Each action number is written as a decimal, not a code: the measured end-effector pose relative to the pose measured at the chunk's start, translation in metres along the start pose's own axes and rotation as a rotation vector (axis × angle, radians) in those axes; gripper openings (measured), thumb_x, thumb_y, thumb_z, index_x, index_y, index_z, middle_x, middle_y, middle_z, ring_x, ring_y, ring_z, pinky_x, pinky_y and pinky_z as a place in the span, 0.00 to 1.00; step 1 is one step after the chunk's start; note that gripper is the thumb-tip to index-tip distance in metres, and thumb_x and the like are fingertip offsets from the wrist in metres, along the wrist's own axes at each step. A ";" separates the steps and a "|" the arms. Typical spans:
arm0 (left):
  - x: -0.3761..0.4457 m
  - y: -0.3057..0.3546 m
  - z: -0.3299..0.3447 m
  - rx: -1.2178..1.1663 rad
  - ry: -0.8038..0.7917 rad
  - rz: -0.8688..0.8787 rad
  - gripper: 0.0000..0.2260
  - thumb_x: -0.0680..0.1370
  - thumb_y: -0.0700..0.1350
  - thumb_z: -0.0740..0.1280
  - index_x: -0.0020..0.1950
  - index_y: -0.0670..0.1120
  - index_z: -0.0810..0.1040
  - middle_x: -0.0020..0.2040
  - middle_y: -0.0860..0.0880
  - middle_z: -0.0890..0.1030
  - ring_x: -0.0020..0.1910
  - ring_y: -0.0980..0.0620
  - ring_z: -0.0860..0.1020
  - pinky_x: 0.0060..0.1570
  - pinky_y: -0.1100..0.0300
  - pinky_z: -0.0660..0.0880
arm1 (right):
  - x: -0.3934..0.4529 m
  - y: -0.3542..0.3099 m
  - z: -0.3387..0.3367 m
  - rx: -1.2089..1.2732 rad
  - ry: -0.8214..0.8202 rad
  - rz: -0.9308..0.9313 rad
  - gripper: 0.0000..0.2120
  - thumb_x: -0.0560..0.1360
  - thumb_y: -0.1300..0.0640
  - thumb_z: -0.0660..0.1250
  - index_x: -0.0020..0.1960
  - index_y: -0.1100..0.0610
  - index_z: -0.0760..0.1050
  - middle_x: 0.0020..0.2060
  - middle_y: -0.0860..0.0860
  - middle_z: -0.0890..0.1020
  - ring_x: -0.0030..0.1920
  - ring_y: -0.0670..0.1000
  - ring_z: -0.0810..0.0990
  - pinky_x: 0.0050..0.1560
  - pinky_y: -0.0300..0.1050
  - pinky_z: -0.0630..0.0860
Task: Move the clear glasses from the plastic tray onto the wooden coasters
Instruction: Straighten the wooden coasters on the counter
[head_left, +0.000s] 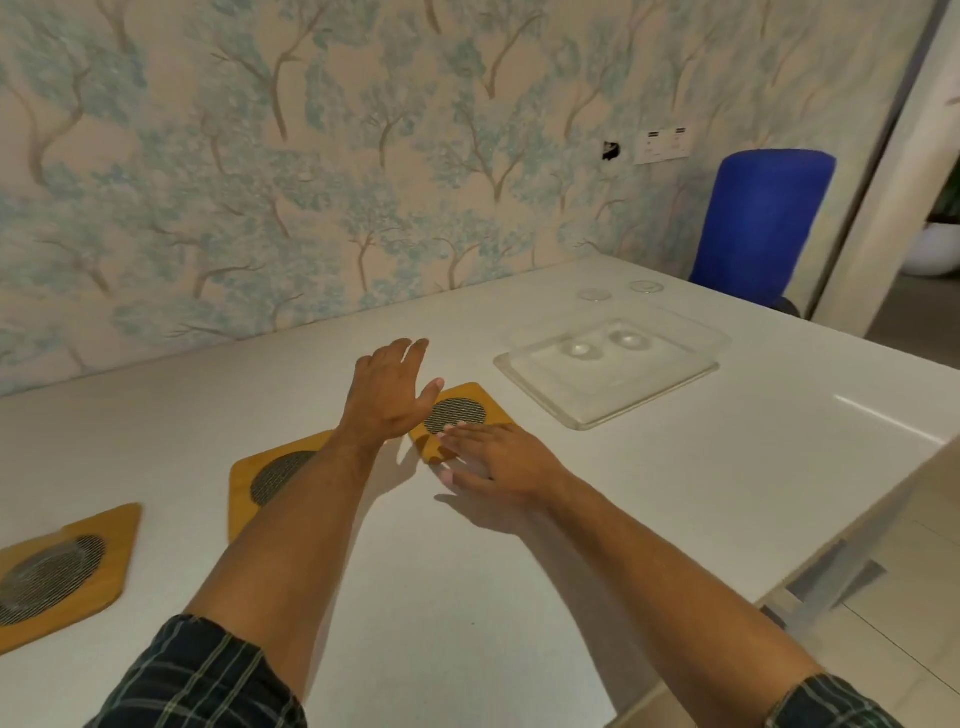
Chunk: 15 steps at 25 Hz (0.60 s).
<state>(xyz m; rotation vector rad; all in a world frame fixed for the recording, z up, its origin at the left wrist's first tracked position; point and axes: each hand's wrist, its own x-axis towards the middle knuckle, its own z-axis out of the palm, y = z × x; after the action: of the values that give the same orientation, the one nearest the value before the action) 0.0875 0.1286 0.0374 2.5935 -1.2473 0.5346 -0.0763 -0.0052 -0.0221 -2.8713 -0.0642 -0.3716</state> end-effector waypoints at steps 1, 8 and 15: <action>0.010 0.013 0.005 -0.048 0.002 0.004 0.29 0.81 0.60 0.59 0.79 0.48 0.62 0.76 0.44 0.68 0.73 0.42 0.68 0.68 0.45 0.64 | -0.005 0.012 -0.004 -0.017 0.007 0.038 0.28 0.85 0.38 0.56 0.81 0.49 0.66 0.79 0.48 0.69 0.80 0.48 0.63 0.77 0.53 0.62; 0.073 0.095 0.043 -0.374 -0.054 -0.003 0.32 0.81 0.64 0.57 0.81 0.51 0.56 0.77 0.44 0.64 0.73 0.41 0.67 0.70 0.42 0.64 | -0.028 0.053 0.005 0.022 0.027 0.186 0.26 0.84 0.41 0.57 0.74 0.54 0.76 0.74 0.52 0.77 0.73 0.53 0.75 0.72 0.55 0.72; 0.135 0.150 0.075 -0.491 -0.122 -0.007 0.37 0.79 0.65 0.60 0.82 0.51 0.52 0.78 0.42 0.62 0.74 0.39 0.67 0.69 0.42 0.64 | -0.024 0.062 0.013 -0.006 0.181 0.286 0.20 0.79 0.45 0.63 0.60 0.59 0.83 0.61 0.55 0.85 0.60 0.56 0.82 0.58 0.51 0.76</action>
<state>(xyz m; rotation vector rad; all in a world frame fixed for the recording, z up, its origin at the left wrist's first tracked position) 0.0651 -0.0854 0.0300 2.2367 -1.2194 0.0517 -0.0916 -0.0625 -0.0554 -2.7826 0.3750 -0.5690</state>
